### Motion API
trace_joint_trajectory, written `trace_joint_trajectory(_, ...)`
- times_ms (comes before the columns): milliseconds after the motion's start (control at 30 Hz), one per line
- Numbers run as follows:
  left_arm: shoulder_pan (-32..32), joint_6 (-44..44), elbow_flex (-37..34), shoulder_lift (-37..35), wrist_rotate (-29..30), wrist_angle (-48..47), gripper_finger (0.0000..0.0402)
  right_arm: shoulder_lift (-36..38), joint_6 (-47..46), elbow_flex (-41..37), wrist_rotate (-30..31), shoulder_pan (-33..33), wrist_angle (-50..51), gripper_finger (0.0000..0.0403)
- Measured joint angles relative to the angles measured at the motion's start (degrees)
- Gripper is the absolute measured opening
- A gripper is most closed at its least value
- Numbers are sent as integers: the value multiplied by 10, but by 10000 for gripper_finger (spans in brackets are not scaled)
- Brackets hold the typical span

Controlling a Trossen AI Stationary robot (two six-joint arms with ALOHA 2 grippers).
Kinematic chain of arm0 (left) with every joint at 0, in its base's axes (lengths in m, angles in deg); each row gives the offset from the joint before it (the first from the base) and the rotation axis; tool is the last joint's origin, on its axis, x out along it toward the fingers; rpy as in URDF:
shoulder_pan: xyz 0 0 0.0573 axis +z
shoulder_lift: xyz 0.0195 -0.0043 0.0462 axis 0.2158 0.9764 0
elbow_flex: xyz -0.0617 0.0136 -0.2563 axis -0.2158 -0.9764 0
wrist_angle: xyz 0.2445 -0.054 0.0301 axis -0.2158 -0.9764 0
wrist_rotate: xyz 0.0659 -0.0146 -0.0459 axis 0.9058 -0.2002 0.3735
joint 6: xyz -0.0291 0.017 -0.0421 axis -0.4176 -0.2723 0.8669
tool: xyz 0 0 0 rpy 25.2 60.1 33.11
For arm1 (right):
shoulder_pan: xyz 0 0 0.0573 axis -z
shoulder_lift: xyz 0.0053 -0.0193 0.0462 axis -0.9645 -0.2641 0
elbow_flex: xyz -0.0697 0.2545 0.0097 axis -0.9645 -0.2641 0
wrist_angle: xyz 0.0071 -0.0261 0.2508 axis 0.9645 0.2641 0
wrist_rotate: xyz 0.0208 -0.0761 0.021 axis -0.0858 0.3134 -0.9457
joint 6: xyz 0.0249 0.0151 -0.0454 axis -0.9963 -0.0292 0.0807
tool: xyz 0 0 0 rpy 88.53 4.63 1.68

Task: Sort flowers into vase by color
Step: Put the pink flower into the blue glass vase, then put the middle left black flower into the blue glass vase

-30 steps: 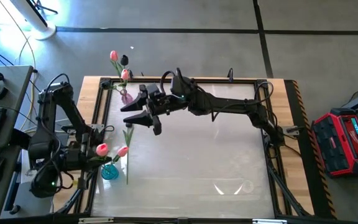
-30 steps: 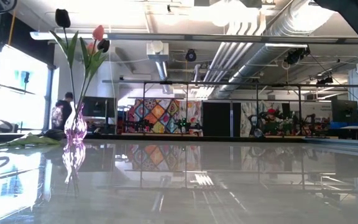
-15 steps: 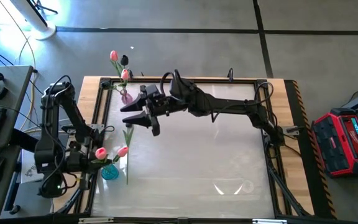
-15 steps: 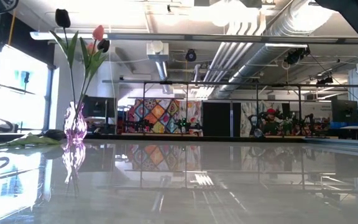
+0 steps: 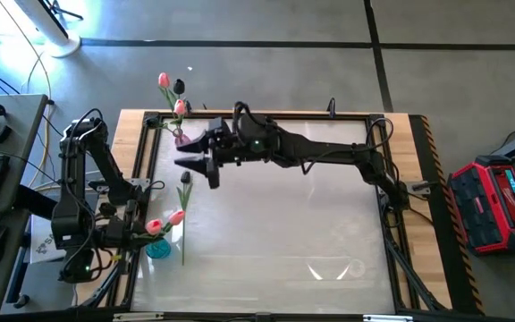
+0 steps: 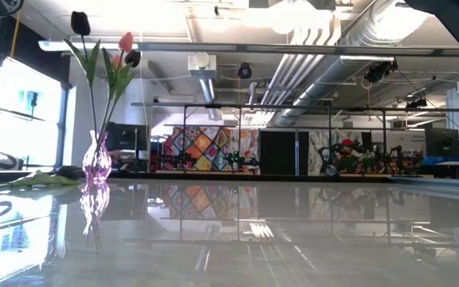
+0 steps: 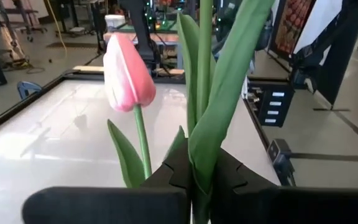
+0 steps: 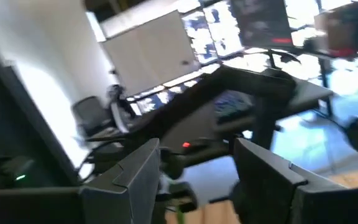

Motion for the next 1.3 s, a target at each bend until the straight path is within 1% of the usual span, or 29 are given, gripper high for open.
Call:
trace_joint_trajectory(200,0,67,0,0,-17,-36,36,0,-27,0,54,0,41,195)
trace_joint_trajectory(300,0,88,0,-5,-39,-42,54,0,-46,0,82,-1,67,195)
trace_joint_trajectory(400,0,89,0,-14,-77,-43,77,0,-74,0,114,0,108,195)
trace_joint_trajectory(567,0,89,0,-39,-119,-43,116,0,-140,0,162,3,204,195)
trace_joint_trajectory(667,0,89,0,-62,-132,-42,133,0,-150,0,179,10,289,194)
trace_joint_trajectory(733,-1,86,0,-80,-134,-42,142,0,-152,-14,192,22,339,191)
trace_joint_trajectory(800,-5,70,0,-99,-135,-39,149,0,-170,-41,186,41,368,182)
trace_joint_trajectory(833,-7,64,0,-110,-135,-39,152,0,-177,-62,170,49,365,177)
trace_joint_trajectory(900,-11,59,6,-131,-139,-39,160,0,-194,-110,125,66,325,165)
trace_joint_trajectory(1033,-15,58,24,-171,-149,-39,174,-1,-239,-207,23,78,195,142)
trace_joint_trajectory(1133,-15,54,34,-198,-164,-38,180,-1,-281,-281,-4,73,75,126)
trace_joint_trajectory(1233,-14,49,41,-220,-181,-39,180,-1,-315,-340,-6,63,-21,104)
trace_joint_trajectory(1300,-14,49,46,-232,-192,-38,179,-1,-331,-372,-2,57,-59,86)
